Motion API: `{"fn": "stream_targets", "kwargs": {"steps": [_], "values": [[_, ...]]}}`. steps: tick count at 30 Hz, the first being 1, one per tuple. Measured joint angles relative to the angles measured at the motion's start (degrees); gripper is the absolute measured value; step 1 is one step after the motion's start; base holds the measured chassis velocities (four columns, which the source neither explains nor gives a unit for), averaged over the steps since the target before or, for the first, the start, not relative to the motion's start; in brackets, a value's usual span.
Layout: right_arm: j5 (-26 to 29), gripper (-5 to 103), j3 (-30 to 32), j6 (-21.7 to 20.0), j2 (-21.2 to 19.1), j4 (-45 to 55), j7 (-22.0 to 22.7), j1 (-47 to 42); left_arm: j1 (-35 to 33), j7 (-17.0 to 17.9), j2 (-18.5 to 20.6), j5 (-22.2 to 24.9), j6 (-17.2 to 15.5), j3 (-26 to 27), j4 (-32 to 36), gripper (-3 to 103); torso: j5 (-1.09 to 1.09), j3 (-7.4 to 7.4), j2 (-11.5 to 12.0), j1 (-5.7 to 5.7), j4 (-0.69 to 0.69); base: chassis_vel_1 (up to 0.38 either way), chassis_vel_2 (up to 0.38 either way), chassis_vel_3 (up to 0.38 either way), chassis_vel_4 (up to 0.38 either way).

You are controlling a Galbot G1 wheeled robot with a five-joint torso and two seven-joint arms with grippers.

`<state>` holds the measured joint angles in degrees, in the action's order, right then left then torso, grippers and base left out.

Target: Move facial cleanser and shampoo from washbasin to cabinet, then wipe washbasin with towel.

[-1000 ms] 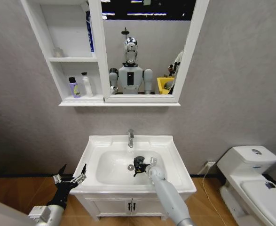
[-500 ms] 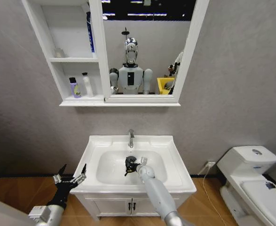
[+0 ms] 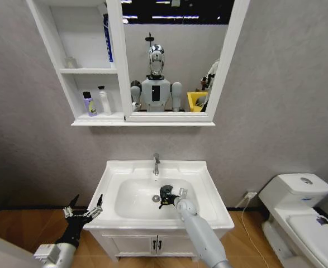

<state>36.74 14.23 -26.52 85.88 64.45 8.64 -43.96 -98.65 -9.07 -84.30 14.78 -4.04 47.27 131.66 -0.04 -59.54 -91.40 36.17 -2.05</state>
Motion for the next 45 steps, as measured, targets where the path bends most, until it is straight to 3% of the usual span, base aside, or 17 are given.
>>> {"fn": "stream_targets", "kwargs": {"steps": [6,11,17,23,29,32,40,45], "values": [[-0.4,6,-1.3,-0.2,4.3,-1.5,0.4,0.5,0.0,0.0,0.0,0.0,0.0,0.0,0.0,100,0.05,-0.02,0.0,0.02,-0.04,0.0,0.0,0.0,0.0],[-0.5,6,-1.6,-0.2,4.9,-1.4,0.9,0.3,0.0,0.0,0.0,0.0,0.0,0.0,0.0,100,0.04,-0.02,0.0,0.01,-0.05,0.0,0.0,0.0,0.0],[1.1,6,-1.0,-1.1,0.1,3.7,2.2,-3.1,0.0,0.0,0.0,0.0,0.0,0.0,0.0,100,0.05,0.0,0.0,0.0,-0.07,0.0,0.0,0.0,0.0],[-1.9,6,0.9,-1.0,-5.1,9.8,2.3,-8.0,0.0,0.0,0.0,0.0,0.0,0.0,0.0,100,0.03,0.03,0.0,-0.01,-0.08,0.0,0.0,0.0,0.0],[-4.1,6,2.9,2.7,-6.3,10.4,2.2,-8.5,0.0,0.0,0.0,0.0,0.0,0.0,0.0,100,0.08,0.0,0.0,-0.02,-0.09,0.0,0.0,0.0,0.0],[-5.1,6,3.9,7.6,-6.9,9.5,-1.0,-6.5,0.0,0.0,0.0,0.0,0.0,0.0,0.0,100,0.05,-0.04,0.0,0.0,0.05,0.0,0.0,0.0,0.0],[-1.6,6,0.4,6.5,-6.3,9.7,0.2,-2.8,0.0,0.0,0.0,0.0,0.0,0.0,0.0,100,0.03,-0.03,0.0,0.03,-0.02,-0.013,-0.004,-0.002,-0.001],[-2.6,6,-2.0,4.1,-6.0,13.3,4.8,-1.6,0.0,0.0,0.0,0.0,0.0,0.0,0.0,100,0.04,-0.01,0.0,0.01,-0.04,0.0,0.0,0.0,0.0]]}}
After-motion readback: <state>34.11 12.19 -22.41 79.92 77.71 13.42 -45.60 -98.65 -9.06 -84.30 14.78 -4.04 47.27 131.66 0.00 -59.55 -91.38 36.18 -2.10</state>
